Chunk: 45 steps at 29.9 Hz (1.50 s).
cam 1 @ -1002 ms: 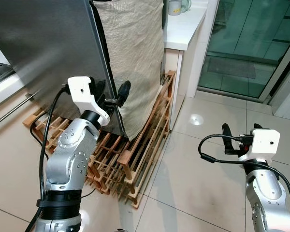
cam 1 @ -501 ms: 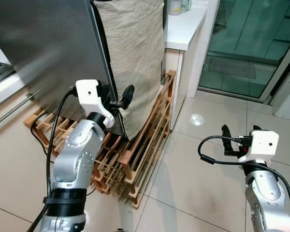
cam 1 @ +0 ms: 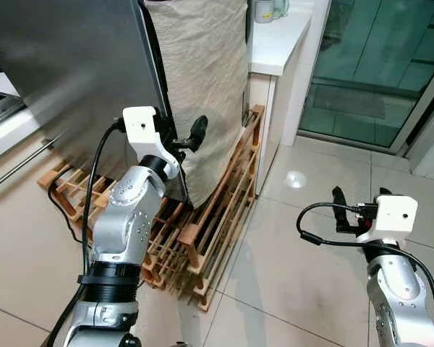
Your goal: Restocking fridge
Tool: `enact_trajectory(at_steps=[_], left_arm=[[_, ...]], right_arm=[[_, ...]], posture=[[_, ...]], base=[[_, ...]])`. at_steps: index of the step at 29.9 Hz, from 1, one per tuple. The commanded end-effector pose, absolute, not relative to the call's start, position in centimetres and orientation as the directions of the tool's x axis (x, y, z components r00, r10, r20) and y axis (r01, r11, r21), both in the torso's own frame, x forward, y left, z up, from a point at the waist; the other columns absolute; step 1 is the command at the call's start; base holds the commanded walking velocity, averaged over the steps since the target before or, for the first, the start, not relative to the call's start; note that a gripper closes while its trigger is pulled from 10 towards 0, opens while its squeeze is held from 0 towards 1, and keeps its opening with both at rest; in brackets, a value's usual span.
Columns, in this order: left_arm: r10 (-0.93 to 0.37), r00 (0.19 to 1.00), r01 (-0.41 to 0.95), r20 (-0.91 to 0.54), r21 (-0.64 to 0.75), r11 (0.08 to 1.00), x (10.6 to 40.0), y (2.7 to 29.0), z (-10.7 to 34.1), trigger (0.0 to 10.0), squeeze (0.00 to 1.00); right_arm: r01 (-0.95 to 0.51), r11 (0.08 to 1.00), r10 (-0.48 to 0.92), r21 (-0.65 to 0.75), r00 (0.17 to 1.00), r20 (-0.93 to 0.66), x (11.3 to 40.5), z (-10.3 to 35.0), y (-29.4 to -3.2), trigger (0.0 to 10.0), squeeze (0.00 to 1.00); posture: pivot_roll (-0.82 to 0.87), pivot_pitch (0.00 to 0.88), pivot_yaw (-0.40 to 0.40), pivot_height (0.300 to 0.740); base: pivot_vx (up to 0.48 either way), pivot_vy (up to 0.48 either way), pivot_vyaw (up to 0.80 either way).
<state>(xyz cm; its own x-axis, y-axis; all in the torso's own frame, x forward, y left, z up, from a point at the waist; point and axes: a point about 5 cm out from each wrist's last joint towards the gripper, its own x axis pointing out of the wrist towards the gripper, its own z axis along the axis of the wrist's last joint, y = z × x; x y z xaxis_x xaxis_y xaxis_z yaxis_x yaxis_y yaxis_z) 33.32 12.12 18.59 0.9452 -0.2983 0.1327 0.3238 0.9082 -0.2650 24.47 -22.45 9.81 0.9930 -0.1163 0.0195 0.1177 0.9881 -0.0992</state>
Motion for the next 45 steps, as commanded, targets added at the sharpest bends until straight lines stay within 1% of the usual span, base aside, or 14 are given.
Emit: enact_trajectory(at_steps=[1, 7, 13, 16, 20, 23, 29, 33, 36, 39, 42, 43, 44, 45], left_arm=[[-0.295, 0.938, 0.335, 0.182, -0.254, 0.907, 34.0, 11.9, 19.9, 10.0, 0.00], [-0.347, 0.918, 0.387, 0.193, -0.244, 0.889, 35.4, 9.5, 20.0, 10.0, 0.00], [-0.533, 0.811, 0.584, 0.240, -0.313, 0.748, 35.5, 4.9, 20.0, 10.0, 0.00], [-0.672, 0.647, 0.761, 0.361, -0.364, 0.537, 34.0, -0.5, 21.7, 10.0, 0.00], [-0.744, 0.512, 0.849, 0.429, -0.385, 0.362, 32.3, -3.4, 22.5, 10.0, 0.00], [-0.803, 0.333, 0.926, 0.494, -0.332, 0.180, 29.9, -5.1, 23.3, 10.0, 0.00], [-0.810, 0.274, 0.947, 0.517, -0.292, 0.134, 29.5, -3.8, 23.3, 10.0, 0.00], [-0.754, 0.447, 0.894, 0.482, -0.252, 0.370, 30.8, 2.3, 22.6, 10.0, 0.00], [-0.729, 0.514, 0.858, 0.452, -0.252, 0.448, 30.9, 4.7, 22.1, 10.0, 0.00], [-0.478, 0.821, 0.562, 0.313, -0.289, 0.775, 31.6, 13.4, 19.4, 10.0, 0.00], [-0.449, 0.840, 0.532, 0.305, -0.298, 0.792, 31.7, 14.0, 19.2, 10.0, 0.00], [-0.322, 0.911, 0.397, 0.259, -0.334, 0.855, 31.6, 16.4, 18.3, 10.0, 0.00], [-0.322, 0.911, 0.397, 0.259, -0.334, 0.855, 31.6, 16.4, 18.3, 10.0, 0.00], [-0.159, 0.969, 0.216, 0.190, -0.335, 0.917, 31.0, 19.2, 16.8, 10.0, 0.00]], right_arm=[[0.117, 0.988, -0.113, -0.105, 0.993, 0.037, 24.4, 10.1, -22.3, 10.0, 0.00], [0.112, 0.988, -0.109, -0.105, 0.993, 0.038, 24.5, 10.1, -22.1, 10.0, 0.00], [0.110, 0.988, -0.107, -0.113, 0.994, 0.030, 24.3, 9.9, -22.1, 10.0, 0.00], [0.113, 0.987, -0.110, -0.118, 0.993, 0.031, 24.1, 9.9, -22.1, 10.0, 0.00], [0.117, 0.986, -0.114, -0.120, 0.993, 0.032, 23.9, 10.0, -22.2, 10.0, 0.00], [0.152, 0.982, -0.149, -0.115, 0.988, 0.035, 23.8, 10.0, -22.7, 10.0, 0.00], [0.151, 0.981, -0.148, -0.125, 0.988, 0.036, 23.8, 10.0, -22.8, 10.0, 0.00], [0.131, 0.984, -0.130, -0.123, 0.991, 0.019, 23.6, 9.7, -22.5, 10.0, 0.00], [0.128, 0.985, -0.127, -0.120, 0.992, 0.013, 23.6, 9.5, -22.4, 10.0, 0.00], [0.102, 0.989, -0.103, -0.108, 0.995, -0.007, 23.8, 9.0, -21.8, 10.0, 0.00], [0.100, 0.989, -0.101, -0.106, 0.995, -0.008, 23.8, 9.0, -21.8, 10.0, 0.00], [0.092, 0.991, -0.094, -0.101, 0.996, -0.007, 24.1, 9.1, -21.8, 10.0, 0.00], [0.092, 0.991, -0.094, -0.101, 0.996, -0.007, 24.1, 9.1, -21.8, 10.0, 0.00], [0.084, 0.992, -0.085, -0.096, 0.996, -0.005, 24.5, 9.2, -21.8, 10.0, 0.00]], posture=[[-0.14, 0.000, 0.087, 0.740], [-0.15, 0.000, 0.089, 0.740], [-0.15, 0.000, 0.095, 0.740], [-0.21, 0.000, 0.116, 0.740], [-0.22, 0.000, 0.119, 0.740], [-0.24, 0.000, 0.112, 0.740], [-0.24, 0.000, 0.113, 0.740], [-0.20, 0.000, 0.103, 0.740], [-0.18, 0.000, 0.102, 0.740], [-0.15, 0.000, 0.094, 0.740], [-0.15, 0.000, 0.094, 0.740], [-0.11, 0.000, 0.080, 0.740], [-0.11, 0.000, 0.080, 0.740], [-0.08, 0.000, 0.064, 0.740]], base=[[0.000, 0.000, 0.00], [0.000, 0.000, 0.00], [0.000, 0.000, 0.00], [0.000, 0.000, 0.00], [0.000, 0.000, 0.00], [0.000, 0.000, 0.00], [0.000, 0.000, 0.00], [0.000, 0.000, 0.00], [0.000, 0.000, 0.00], [0.000, 0.000, 0.00], [0.000, 0.000, 0.00], [0.000, 0.000, 0.00], [0.000, 0.000, 0.00], [0.000, 0.000, 0.00]])
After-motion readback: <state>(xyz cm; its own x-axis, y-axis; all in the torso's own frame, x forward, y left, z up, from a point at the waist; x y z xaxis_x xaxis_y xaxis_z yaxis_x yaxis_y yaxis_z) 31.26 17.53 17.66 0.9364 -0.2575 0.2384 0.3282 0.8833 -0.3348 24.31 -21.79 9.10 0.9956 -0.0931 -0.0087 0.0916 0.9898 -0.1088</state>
